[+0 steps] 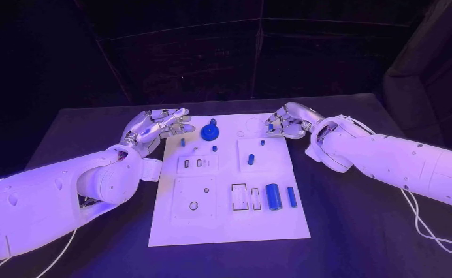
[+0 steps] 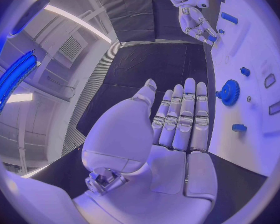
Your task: Assemble the parts on the task board
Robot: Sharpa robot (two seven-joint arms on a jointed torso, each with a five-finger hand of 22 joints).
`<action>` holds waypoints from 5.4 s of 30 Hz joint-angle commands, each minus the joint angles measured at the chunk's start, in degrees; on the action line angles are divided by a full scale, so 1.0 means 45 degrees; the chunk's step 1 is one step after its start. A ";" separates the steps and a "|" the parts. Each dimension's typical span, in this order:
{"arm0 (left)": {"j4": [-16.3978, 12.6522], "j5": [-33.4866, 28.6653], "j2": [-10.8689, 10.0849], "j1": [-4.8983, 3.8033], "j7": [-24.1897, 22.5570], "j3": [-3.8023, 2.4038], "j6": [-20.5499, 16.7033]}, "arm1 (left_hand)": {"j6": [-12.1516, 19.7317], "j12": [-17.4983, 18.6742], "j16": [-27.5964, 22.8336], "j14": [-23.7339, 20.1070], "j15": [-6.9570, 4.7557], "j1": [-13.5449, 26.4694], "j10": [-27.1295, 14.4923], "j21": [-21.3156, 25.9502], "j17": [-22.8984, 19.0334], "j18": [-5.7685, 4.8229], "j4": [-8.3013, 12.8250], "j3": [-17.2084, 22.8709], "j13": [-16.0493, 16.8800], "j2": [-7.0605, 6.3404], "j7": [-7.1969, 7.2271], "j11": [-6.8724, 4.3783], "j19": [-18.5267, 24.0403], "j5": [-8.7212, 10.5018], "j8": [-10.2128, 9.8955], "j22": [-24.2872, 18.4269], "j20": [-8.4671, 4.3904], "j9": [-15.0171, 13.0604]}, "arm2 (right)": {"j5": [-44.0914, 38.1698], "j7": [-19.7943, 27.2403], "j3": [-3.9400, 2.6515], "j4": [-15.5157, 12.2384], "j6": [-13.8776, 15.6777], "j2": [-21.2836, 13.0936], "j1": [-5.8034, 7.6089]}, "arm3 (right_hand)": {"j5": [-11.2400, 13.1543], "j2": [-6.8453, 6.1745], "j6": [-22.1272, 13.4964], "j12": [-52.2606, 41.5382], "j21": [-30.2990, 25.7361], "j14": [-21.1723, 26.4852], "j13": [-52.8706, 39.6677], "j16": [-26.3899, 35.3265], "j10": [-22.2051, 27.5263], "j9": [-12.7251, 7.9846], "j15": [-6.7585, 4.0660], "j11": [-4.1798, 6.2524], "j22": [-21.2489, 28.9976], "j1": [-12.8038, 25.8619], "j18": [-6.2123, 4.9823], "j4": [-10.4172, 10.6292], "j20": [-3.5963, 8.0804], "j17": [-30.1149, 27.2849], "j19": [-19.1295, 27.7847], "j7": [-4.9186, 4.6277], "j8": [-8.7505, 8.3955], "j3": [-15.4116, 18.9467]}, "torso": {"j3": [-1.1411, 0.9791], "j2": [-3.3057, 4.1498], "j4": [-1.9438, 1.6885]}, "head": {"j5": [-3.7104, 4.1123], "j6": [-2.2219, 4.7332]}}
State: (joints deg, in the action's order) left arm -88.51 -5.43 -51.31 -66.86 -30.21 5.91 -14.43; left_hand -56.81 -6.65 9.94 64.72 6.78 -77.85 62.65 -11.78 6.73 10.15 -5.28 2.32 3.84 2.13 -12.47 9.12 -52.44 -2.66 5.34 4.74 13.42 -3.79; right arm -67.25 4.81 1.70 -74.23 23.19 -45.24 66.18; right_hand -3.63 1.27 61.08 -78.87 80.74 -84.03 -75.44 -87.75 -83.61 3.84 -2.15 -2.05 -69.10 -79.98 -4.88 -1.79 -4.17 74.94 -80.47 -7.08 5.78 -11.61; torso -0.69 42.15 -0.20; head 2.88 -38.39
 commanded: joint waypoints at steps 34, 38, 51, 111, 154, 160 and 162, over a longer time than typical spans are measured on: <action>0.0810 -0.0173 0.0101 -0.0359 -0.0224 -0.0014 -0.0026 | -0.0078 0.0098 -0.0083 0.0048 0.0002 -0.0039 0.0063 0.0072 0.0024 0.0087 0.0099 -0.0009 -0.0019 0.0081 -0.0007 0.0012 -0.0083 -0.0013 -0.0100 -0.0023 0.0014 0.0005 | -0.1176 -0.1583 -0.0004 -0.1324 -0.1260 0.3180 0.0445 | -0.0034 0.0116 0.0169 -0.0060 0.0068 -0.1081 -0.1117 -0.0053 -0.0079 0.0018 0.0055 -0.0032 -0.0050 -0.0002 0.0167 -0.0058 -0.0019 0.2199 -0.0060 -0.0017 0.0086 -0.0252 | 0.0286 -0.0177 -0.0347 | -0.1368 -0.0577; 0.0905 -0.0185 0.0116 -0.0385 -0.0237 -0.0015 -0.0034 | -0.0078 0.0098 -0.0083 0.0048 0.0002 -0.0039 0.0063 0.0072 0.0024 0.0087 0.0099 -0.0009 -0.0019 0.0081 -0.0007 0.0012 -0.0083 -0.0013 -0.0100 -0.0023 0.0014 0.0005 | -0.1408 -0.1678 0.0000 -0.1244 -0.1264 0.3410 0.0313 | -0.0034 0.0116 0.0169 -0.0060 0.0068 -0.1081 -0.1117 -0.0053 -0.0079 0.0018 0.0055 -0.0032 -0.0050 -0.0002 0.0167 -0.0058 -0.0019 0.2199 -0.0060 -0.0017 0.0086 -0.0252 | 0.0273 -0.0185 -0.0312 | -0.1482 -0.0636; 0.1249 -0.0194 0.0215 -0.0422 -0.0238 -0.0016 0.0005 | -0.0084 0.0102 -0.0086 0.0052 0.0001 -0.0045 0.0069 0.0074 0.0026 0.0087 0.0109 -0.0006 -0.0018 0.0084 -0.0004 0.0010 -0.0088 -0.0013 -0.0102 -0.0025 0.0013 0.0004 | -0.2368 -0.1898 0.0366 -0.0892 -0.1220 0.3805 -0.0051 | -0.0108 0.0118 0.0165 -0.0064 0.0070 -0.1086 -0.1123 -0.0062 -0.0084 0.0012 0.0053 -0.0032 -0.0055 0.0021 0.0169 -0.0077 -0.0015 0.2225 -0.0064 -0.0017 0.0069 -0.0305 | 0.0259 -0.0178 -0.0330 | -0.1437 -0.0720; 0.1479 -0.0195 0.0418 -0.0413 -0.0132 -0.0013 0.0132 | -0.0097 0.0118 -0.0100 0.0057 0.0001 -0.0049 0.0079 0.0086 0.0030 0.0086 0.0132 -0.0005 -0.0019 0.0090 0.0002 0.0007 -0.0094 -0.0013 -0.0110 -0.0034 0.0013 0.0003 | -0.2676 -0.1910 0.0413 -0.0541 -0.1690 0.3905 -0.0313 | -0.0056 -0.0231 -0.0338 0.0310 0.0043 -0.1067 -0.0829 -0.0019 0.0145 -0.0046 0.0168 -0.0187 -0.0030 0.0411 0.0170 -0.0169 -0.0095 0.2147 -0.0052 -0.0215 -0.0320 -0.0505 | 0.0277 -0.0184 -0.0317 | -0.1174 -0.0855; 0.1536 -0.0195 0.0453 -0.0402 -0.0089 -0.0011 0.0188 | -0.0097 0.0118 -0.0100 0.0057 0.0001 -0.0049 0.0079 0.0086 0.0030 0.0086 0.0132 -0.0005 -0.0019 0.0090 0.0002 0.0007 -0.0094 -0.0013 -0.0110 -0.0034 0.0013 0.0003 | -0.0606 0.0439 0.0416 -0.0744 -0.0168 0.3657 -0.0349 | -0.0163 -0.0714 -0.0257 1.0394 0.0021 -0.1005 0.7356 0.0158 0.3287 0.0016 0.0095 -0.0083 -0.0034 0.1005 0.0165 -0.0416 -0.0052 0.1866 -0.0033 -0.0162 -0.0334 -0.2164 | 0.0282 -0.0182 -0.0315 | -0.1150 -0.0854; 0.1545 -0.0195 0.0459 -0.0400 -0.0082 -0.0011 0.0191 | -0.0097 0.0118 -0.0100 0.0057 0.0001 -0.0049 0.0079 0.0086 0.0030 0.0086 0.0132 -0.0005 -0.0019 0.0090 0.0002 0.0007 -0.0094 -0.0013 -0.0110 -0.0034 0.0013 0.0003 | -0.0451 0.0515 0.0417 -0.0729 -0.0411 0.3639 -0.0349 | -0.0154 -0.0785 -0.0199 1.0813 0.0016 -0.1002 0.7692 0.0175 0.3140 0.0020 0.0080 -0.0069 -0.0030 0.1061 0.0164 -0.0418 -0.0038 0.1842 -0.0031 -0.0146 -0.0318 -0.2330 | 0.0283 -0.0177 -0.0325 | -0.1145 -0.0895; 0.1551 -0.0195 0.0460 -0.0399 -0.0081 -0.0011 0.0190 | -0.0097 0.0118 -0.0100 0.0057 0.0001 -0.0049 0.0079 0.0086 0.0030 0.0086 0.0132 -0.0005 -0.0019 0.0090 0.0002 0.0007 -0.0094 -0.0013 -0.0110 -0.0034 0.0013 0.0003 | -0.0422 0.0536 0.0418 -0.0723 -0.0476 0.3634 -0.0350 | -0.0156 -0.0794 -0.0186 1.0888 0.0014 -0.0999 0.7749 0.0183 0.3119 0.0022 0.0077 -0.0066 -0.0027 0.1070 0.0164 -0.0418 -0.0036 0.1827 -0.0029 -0.0142 -0.0314 -0.2360 | 0.0283 -0.0178 -0.0328 | -0.1142 -0.0900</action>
State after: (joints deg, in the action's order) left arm -81.51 -6.32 -49.31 -68.59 -30.25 5.90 -14.34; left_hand -56.81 -6.42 9.72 64.71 6.77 -77.85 62.65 -11.78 6.81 10.15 -4.97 2.33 3.83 2.13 -12.47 9.11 -52.44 -2.66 5.12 4.64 13.42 -3.79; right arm -70.63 5.91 3.59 -77.39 21.69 -28.87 64.52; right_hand -4.55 -2.10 59.69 -30.10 80.73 -84.04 -40.67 -87.12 -69.02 3.87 -1.74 -2.34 -69.21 -75.38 -4.87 -3.65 -4.38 74.92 -80.68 -7.72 4.10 -21.96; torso 0.59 41.34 -1.65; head -2.28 -42.39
